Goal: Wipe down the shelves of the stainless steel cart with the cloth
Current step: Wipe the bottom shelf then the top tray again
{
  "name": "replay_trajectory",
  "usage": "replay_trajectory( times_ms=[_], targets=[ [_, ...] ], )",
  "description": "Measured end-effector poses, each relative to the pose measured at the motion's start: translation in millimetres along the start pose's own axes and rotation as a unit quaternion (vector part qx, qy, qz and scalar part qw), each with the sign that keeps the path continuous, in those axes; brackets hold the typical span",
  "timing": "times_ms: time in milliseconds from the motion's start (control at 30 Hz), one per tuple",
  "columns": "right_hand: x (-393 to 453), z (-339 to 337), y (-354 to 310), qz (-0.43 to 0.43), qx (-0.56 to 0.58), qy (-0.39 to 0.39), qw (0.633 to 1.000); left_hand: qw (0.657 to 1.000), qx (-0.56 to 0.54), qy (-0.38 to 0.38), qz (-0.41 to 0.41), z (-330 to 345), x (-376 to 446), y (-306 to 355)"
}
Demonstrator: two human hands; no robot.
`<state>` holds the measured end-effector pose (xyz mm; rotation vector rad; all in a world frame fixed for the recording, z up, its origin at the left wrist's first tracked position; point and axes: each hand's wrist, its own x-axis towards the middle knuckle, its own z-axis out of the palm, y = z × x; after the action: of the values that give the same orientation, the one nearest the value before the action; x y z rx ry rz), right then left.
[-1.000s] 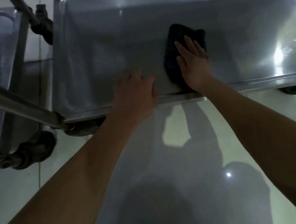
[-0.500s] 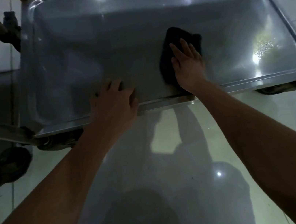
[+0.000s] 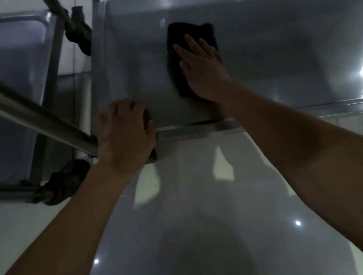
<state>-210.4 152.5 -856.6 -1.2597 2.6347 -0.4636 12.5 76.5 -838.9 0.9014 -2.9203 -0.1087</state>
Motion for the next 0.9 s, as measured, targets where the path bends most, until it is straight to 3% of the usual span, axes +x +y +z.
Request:
replay_trajectory(
  times_ms=[233,400,633,800,900],
  targets=[
    [37.9,31.5,-96.5,-0.080,-0.031,-0.057,0.995,1.000,0.020,-0.008,0.013,2.5,-15.3,-15.8],
    [52.0,40.3,-127.0,-0.119,-0.012,-0.088,0.989,1.000,-0.007,-0.016,0.007,4.6,-13.8,-18.3],
    [37.2,37.0,-113.2,-0.124,-0.013,-0.072,0.990,1.000,0.005,-0.010,-0.002,5.6,-17.9,-12.1],
    [16.2,20.7,-65.7,-0.066,-0.025,-0.052,0.996,0.999,0.028,-0.023,-0.004,1.8,-16.8,2.4],
    [1.7,5.5,-19.3,-0.023,-0.017,-0.045,0.999,0.999,-0.019,-0.022,0.030,-1.1,-15.5,29.1]
  ],
)
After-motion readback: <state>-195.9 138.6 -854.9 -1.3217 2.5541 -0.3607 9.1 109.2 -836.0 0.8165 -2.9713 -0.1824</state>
